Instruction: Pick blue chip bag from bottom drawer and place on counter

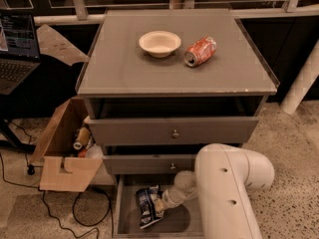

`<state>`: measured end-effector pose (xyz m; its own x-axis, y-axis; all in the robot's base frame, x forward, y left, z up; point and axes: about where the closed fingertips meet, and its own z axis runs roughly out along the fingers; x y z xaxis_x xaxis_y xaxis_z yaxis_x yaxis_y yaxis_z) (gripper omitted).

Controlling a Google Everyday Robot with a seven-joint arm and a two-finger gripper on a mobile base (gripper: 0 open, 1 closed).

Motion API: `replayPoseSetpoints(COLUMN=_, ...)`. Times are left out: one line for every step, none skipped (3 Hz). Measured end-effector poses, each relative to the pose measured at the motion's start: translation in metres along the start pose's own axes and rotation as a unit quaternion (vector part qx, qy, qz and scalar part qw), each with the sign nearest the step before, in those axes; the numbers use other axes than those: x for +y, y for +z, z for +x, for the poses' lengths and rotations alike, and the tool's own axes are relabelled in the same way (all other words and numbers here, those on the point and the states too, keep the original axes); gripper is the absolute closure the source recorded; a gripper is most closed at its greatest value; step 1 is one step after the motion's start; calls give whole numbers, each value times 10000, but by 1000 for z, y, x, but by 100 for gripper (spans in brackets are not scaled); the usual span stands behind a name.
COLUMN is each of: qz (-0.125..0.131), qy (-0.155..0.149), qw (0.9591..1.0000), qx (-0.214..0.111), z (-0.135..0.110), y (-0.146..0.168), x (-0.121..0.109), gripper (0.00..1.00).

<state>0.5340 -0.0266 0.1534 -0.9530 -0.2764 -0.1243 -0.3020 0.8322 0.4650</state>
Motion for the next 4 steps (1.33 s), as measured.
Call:
replayPoseSetpoints(qz=-578, qy=-562, qw=9967, qx=118, z=-4, y=-19, x=19, gripper=100)
replayPoseSetpoints(qz=-965, qy=-718, qw=9927, qx=-5, z=5, y=-55, x=32, gripper=100)
replayPoseSetpoints(qz=-1060, qy=-620, qw=9908, qx=-566, z=12, y=-92, x=34, gripper=100)
replayPoseSetpoints(qz=-996, qy=-368, qw=9869, qx=-1214, z=22, y=-125, x=38, gripper=100)
